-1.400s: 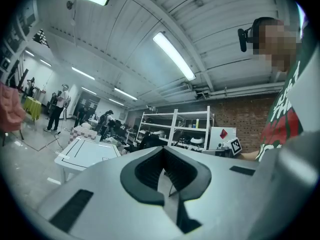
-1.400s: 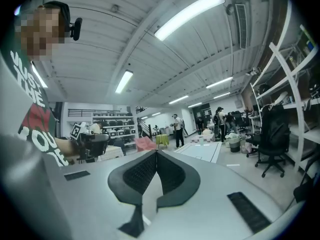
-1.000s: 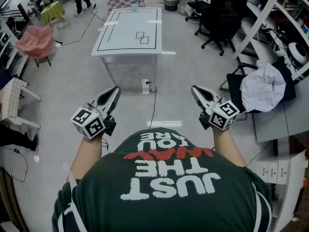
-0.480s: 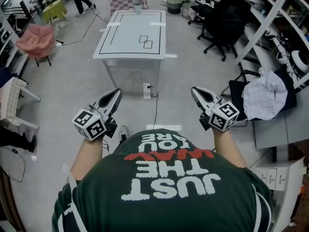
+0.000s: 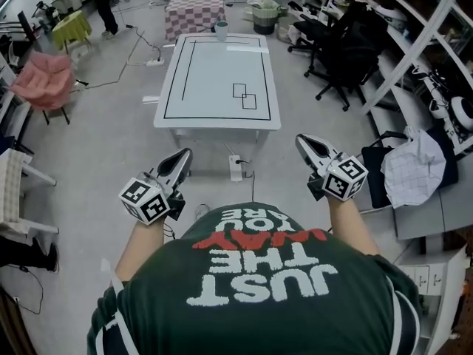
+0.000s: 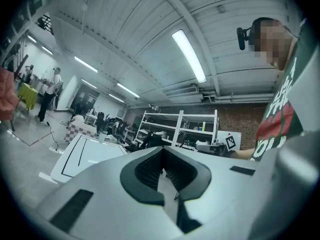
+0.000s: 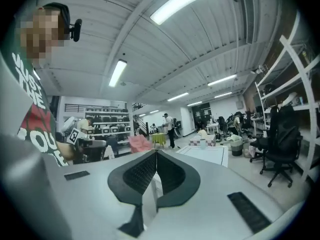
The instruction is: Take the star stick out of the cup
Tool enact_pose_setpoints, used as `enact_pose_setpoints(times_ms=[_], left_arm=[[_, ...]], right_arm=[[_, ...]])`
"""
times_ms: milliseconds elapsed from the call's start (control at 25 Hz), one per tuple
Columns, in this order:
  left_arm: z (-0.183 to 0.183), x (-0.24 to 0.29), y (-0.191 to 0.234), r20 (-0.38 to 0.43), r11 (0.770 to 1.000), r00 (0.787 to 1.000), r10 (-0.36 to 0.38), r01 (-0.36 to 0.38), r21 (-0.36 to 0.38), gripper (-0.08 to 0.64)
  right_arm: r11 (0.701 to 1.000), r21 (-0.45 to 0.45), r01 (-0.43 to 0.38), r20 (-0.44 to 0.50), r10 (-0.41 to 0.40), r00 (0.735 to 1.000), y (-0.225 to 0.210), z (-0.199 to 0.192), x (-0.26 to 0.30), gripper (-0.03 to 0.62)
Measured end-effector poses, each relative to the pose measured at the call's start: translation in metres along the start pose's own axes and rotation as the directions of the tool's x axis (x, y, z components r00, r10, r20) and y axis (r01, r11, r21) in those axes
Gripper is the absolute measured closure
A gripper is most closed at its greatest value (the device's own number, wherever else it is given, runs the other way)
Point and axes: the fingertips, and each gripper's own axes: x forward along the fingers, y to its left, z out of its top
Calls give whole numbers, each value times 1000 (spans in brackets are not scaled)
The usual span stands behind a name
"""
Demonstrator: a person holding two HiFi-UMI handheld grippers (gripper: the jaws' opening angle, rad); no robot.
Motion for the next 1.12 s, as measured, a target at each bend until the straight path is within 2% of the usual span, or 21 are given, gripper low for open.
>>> enact_pose_setpoints(times_ms=[280,480,800,1000,1120], left_arm=[[61,40,145,-21,997,997,-69,69,21,551],[79,66,214,-28,994,994,-107,107,-1,551],[85,112,278,-66,991,989,-136,135,-16,551],[74,166,289,-92,989,984,-149,148,-22,551],[67,211,290,-99,991,986,-135,134,-19,551]], right_arm=[[1000,-26,11,7,-11,1000,-13,45,153,560],[999,-15,47,-6,-47,999,-36,54,218,560],[995,38,96,-27,-95,995,-90,51,269,560],[994,56,89,-28,-88,996,-139,44,281,560],[996,67,67,-30,-65,997,-183,39,282,560]])
